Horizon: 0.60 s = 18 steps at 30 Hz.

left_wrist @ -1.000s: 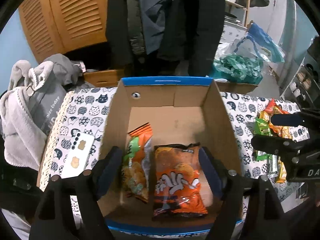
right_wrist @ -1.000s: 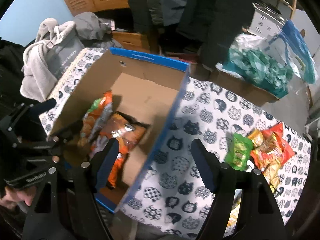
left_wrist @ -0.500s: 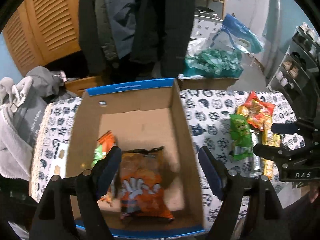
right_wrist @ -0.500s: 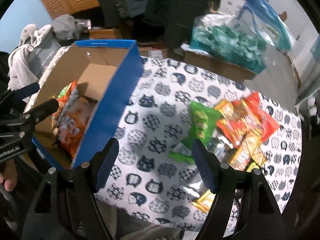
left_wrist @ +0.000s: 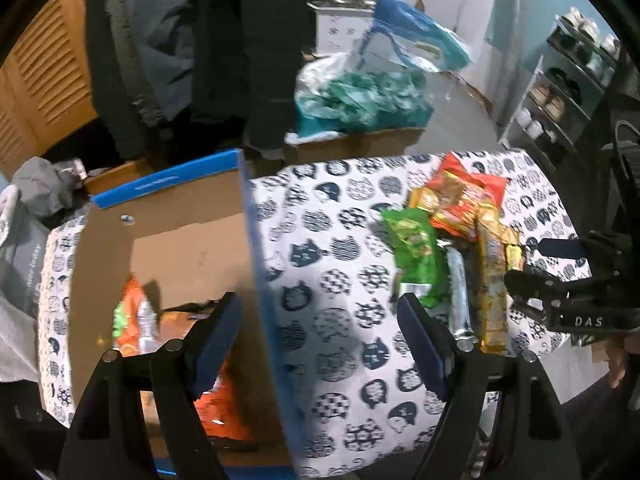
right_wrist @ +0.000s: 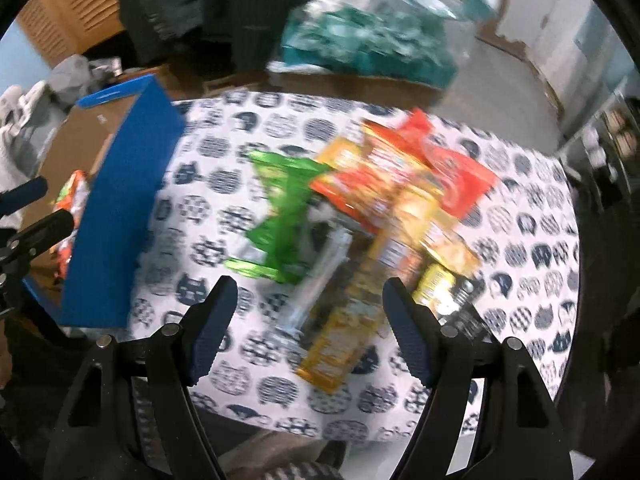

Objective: Organize snacks
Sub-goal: 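Move both tools back over the snack pile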

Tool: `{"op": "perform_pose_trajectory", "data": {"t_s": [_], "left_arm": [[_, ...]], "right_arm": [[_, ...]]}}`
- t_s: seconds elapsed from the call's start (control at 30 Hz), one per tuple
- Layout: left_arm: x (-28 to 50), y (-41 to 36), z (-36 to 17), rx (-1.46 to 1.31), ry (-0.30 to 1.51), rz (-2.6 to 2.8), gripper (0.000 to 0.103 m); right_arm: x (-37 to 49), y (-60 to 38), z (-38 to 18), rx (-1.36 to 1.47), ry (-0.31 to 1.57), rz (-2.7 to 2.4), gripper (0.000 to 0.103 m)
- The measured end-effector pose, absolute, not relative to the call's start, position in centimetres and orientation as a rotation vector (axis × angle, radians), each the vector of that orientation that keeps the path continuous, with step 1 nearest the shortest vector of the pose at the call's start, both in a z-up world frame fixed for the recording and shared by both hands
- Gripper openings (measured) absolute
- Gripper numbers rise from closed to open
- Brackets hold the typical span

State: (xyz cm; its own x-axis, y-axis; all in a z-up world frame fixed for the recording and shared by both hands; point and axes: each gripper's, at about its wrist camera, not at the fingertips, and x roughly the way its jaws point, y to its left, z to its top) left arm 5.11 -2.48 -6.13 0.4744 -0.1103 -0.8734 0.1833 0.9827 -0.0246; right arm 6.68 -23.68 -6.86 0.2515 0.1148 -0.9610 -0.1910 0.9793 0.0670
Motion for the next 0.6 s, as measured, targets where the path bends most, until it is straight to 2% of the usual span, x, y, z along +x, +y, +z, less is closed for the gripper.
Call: {"op": "perform_pose_trajectory", "data": {"t_s": [0.6], "left_arm": [[6.7,-11.3,-11.1,0.195,1.156,-0.251,0.081]], "right_arm": [[5.4,-34.2,-12.7,0.043,1.427,-0.047,0.075]]}}
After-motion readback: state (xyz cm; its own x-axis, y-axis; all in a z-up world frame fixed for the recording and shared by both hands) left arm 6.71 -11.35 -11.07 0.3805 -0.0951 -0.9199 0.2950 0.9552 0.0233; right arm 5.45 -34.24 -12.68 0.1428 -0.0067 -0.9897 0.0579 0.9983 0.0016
